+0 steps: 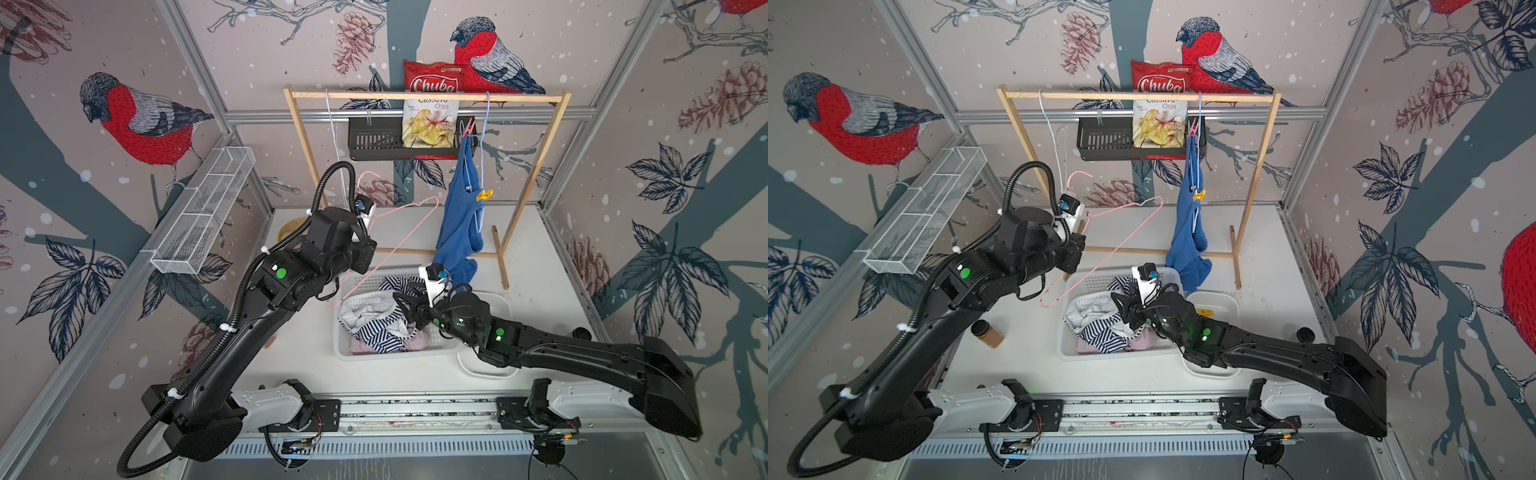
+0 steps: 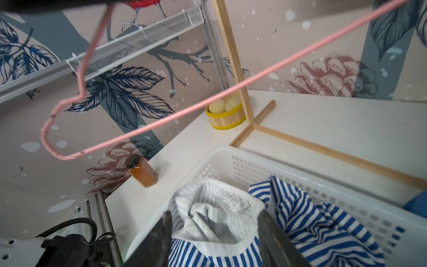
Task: Remove the clothespins securing tank tops to the hanger
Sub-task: Place the tank top in the basket.
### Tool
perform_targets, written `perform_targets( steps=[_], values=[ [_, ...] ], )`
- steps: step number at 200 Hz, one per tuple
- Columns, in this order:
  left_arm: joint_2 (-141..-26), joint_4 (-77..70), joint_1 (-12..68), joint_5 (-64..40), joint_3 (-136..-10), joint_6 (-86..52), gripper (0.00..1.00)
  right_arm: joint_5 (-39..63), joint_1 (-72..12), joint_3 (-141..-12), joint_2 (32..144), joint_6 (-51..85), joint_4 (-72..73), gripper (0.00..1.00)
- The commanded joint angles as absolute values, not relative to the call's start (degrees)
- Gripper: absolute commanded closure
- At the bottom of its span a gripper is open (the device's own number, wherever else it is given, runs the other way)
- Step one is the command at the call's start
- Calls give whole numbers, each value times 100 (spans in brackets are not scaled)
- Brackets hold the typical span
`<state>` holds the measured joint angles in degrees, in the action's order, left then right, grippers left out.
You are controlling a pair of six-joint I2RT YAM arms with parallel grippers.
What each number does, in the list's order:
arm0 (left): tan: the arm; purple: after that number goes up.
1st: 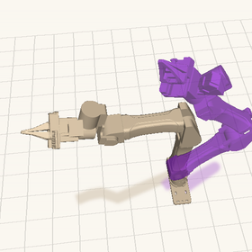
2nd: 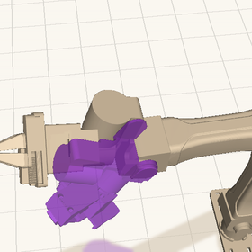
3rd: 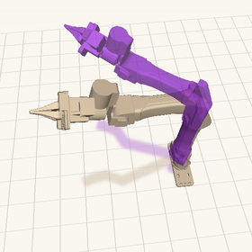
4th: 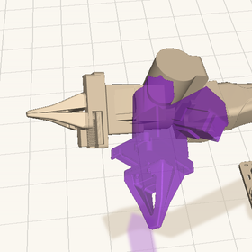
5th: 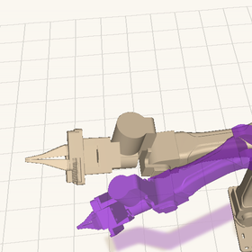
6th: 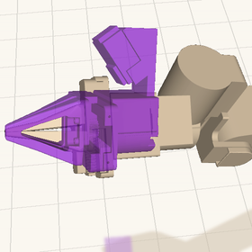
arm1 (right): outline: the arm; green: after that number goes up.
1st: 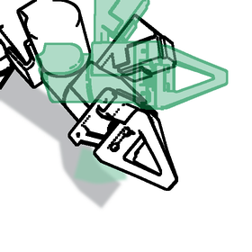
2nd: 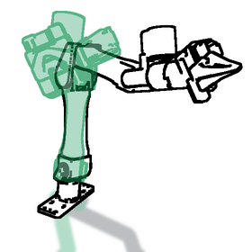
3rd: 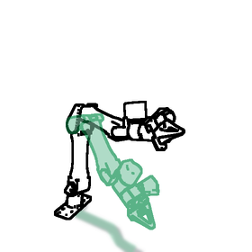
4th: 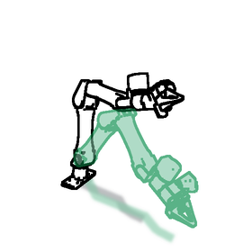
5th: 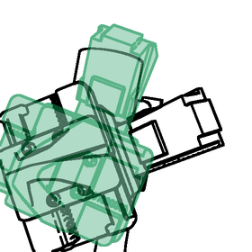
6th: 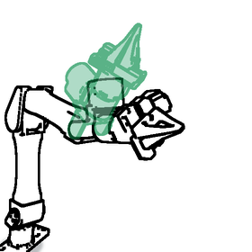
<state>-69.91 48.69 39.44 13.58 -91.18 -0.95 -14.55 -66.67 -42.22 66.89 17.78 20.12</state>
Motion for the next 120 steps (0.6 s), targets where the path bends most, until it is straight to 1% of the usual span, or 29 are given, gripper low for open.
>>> perform_targets(
  steps=[1, 17, 31, 47, 74, 120],
  values=[
    [-7062, 4677, 3946, 1349, -9170, 40, 100, -2189, -6653, -4486, 6410, 757, 1355, 41],
    [-7082, 4746, 3954, 1484, -9158, 95, 100, -2705, -6600, -4759, 6381, -15, 1425, 42],
    [-7107, 4869, 3977, 1555, -9168, 127, 100, -2708, -6421, -5036, 6421, -672, 1558, 42],
    [-7108, 4976, 3987, 1523, -9139, 162, 100, -2217, -6004, -5383, 6560, -1138, 1563, 39],
    [-7067, 5054, 4008, 1426, -9005, 219, 100, -1326, -5431, -6145, 6943, -1605, 1118, 39],
    [-7040, 5080, 4024, 1381, -9079, 349, 100, -385, -5157, -6954, 7579, -2545, 499, 41]
  ],
)
